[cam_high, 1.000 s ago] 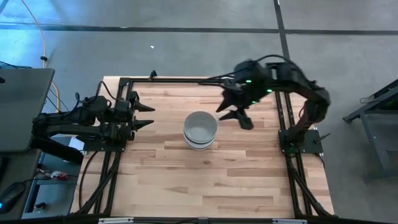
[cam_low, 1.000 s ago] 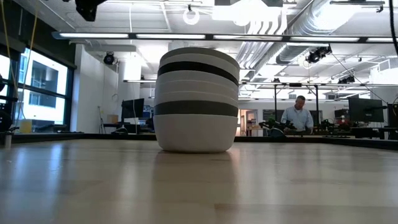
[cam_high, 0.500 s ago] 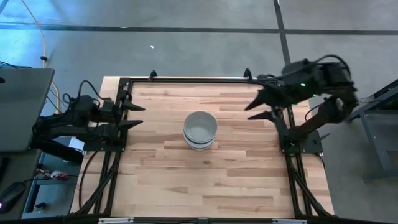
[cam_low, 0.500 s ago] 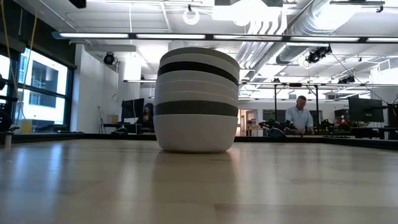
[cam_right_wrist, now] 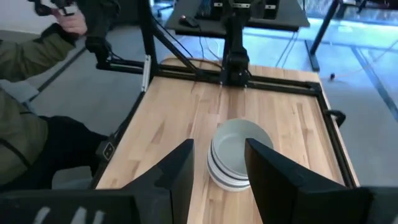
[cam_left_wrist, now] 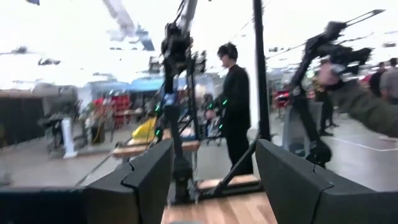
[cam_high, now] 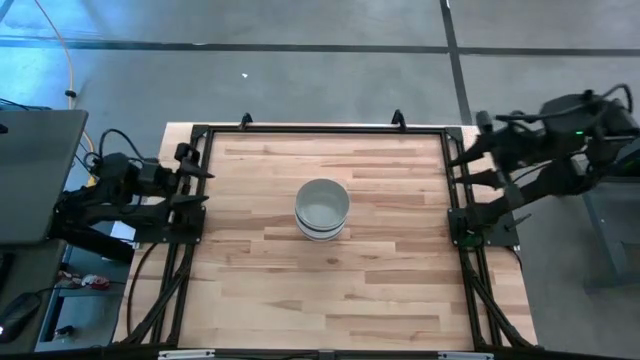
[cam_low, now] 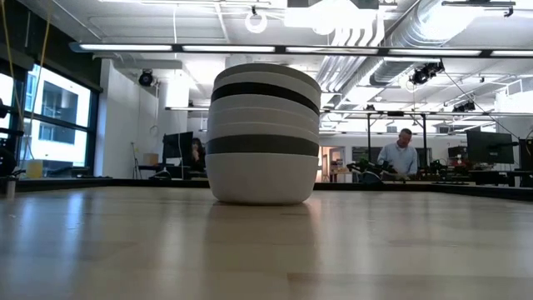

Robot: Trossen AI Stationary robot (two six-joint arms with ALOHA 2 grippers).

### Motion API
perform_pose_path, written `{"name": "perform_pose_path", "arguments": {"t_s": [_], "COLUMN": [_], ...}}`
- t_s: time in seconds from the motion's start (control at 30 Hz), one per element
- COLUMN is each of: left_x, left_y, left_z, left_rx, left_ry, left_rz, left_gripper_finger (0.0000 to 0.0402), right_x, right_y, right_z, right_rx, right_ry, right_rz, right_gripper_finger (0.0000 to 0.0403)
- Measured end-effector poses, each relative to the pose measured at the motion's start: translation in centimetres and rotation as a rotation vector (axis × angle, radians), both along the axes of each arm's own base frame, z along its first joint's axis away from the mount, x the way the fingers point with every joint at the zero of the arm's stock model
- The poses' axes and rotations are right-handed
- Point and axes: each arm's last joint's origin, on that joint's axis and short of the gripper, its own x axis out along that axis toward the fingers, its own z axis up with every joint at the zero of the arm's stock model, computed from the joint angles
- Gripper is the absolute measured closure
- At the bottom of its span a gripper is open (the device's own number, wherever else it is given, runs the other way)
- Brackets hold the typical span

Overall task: Nest bowls inside each other
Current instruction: Return to Home Position

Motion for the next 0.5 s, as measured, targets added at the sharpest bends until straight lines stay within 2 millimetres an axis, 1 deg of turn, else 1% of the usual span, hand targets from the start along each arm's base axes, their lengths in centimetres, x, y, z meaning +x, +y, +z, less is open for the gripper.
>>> {"name": "perform_pose_path", "arguments": {"t_s": [0.1, 0.27, 0.4, 0.5], "left_x": [-0.5, -1.3, -1.9, -2.0], "left_y": [-0.2, -0.3, -0.4, -0.3], "left_z": [0.3, 0.9, 1.3, 1.5], "left_rx": [0.025, 0.064, 0.062, 0.062], "left_ry": [-0.046, -0.116, -0.144, -0.153], "left_rz": [-0.027, -0.017, 0.01, 0.04], "left_gripper_finger": [0.0186, 0.0186, 0.0186, 0.0186], "right_x": [-1.9, -5.0, -7.7, -9.4], "right_y": [-0.3, -0.9, -1.5, -1.9], "right_z": [-0.5, -1.9, -3.4, -4.8], "right_rx": [-0.002, 0.0, 0.012, 0.018], "right_ry": [-0.032, -0.085, -0.152, -0.221], "right_rz": [0.01, 0.013, 0.013, 0.004], "right_gripper_finger": [0.0267, 0.0267, 0.0267, 0.0267]}}
